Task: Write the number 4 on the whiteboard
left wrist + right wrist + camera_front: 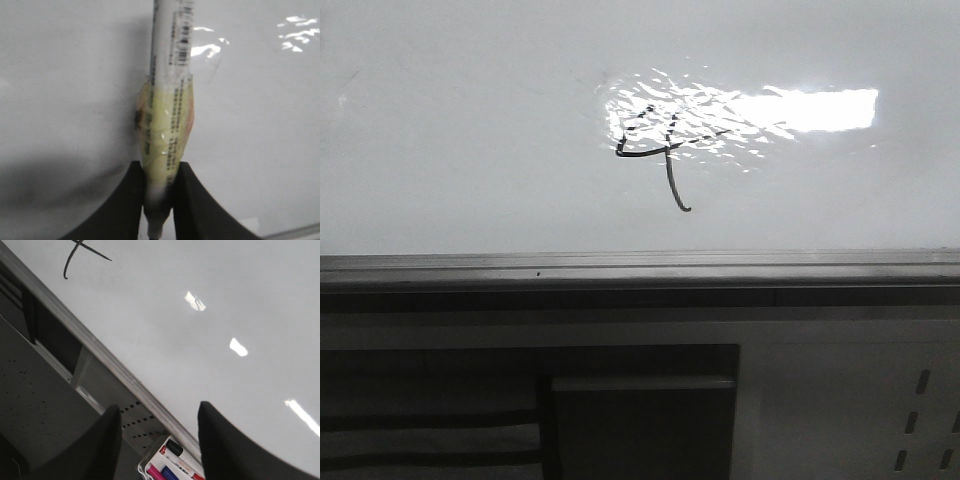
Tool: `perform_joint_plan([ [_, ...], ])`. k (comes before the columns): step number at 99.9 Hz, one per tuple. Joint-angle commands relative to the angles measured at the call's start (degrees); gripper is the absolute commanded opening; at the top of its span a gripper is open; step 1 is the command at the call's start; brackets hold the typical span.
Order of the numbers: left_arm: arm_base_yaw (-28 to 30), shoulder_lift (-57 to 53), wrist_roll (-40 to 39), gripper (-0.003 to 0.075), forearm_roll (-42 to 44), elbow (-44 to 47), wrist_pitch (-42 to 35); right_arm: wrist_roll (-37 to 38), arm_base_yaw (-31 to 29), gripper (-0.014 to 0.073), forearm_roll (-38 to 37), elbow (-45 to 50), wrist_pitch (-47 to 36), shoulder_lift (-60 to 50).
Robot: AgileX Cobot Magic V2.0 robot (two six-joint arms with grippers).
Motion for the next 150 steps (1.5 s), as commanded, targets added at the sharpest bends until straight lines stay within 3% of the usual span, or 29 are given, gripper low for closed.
perform_joint_plan([
  [1, 0.75, 1.13, -0.69, -0.0020, -1.50, -1.47, -7.19, 0.13, -0.50, 0.0311, -0.78, -1.16, -4.09, -0.24],
  [31, 0.72, 5.41, -0.69, 0.0009, -2.48, -1.47, -9.67, 0.13, -0.50, 0.0311, -0.78, -1.16, -4.21, -0.24],
  [51, 0.72, 5.41, -0.69, 0.0258, -1.78, -1.47, -10.08, 1.51, -0.50, 0.0311, -0.68, -1.16, -4.21, -0.24],
  [62, 0.72, 5.30, -0.69, 0.0331, -1.73, -1.59, -10.08, 2.64, -0.50, 0.0311, -0.68, -1.16, -4.21, -0.24],
  [79, 0.72, 1.60, -0.69, 0.0333, -1.73, -3.33, -6.59, 5.76, -0.50, 0.0311, -0.68, -1.16, -4.18, -0.24],
  [101, 0.72, -10.31, -0.35, 0.0333, 1.45, -8.08, 12.91, 16.61, -0.50, 0.0309, -1.01, -1.27, 1.42, -0.98],
  [112, 0.72, -17.47, -0.35, 0.0333, 5.27, -7.44, 17.75, 22.13, -0.50, 0.0309, -1.05, 0.63, -2.21, -3.72],
  [130, 0.72, -28.89, -0.35, 0.0333, 5.07, 1.16, 16.09, 25.88, -0.50, 0.0309, -1.15, 9.53, -14.59, -11.04],
  [150, 0.72, -37.17, -0.35, 0.0311, 1.39, 11.66, 7.42, 25.88, -0.50, 0.0299, -0.94, 18.89, -26.35, -17.61],
])
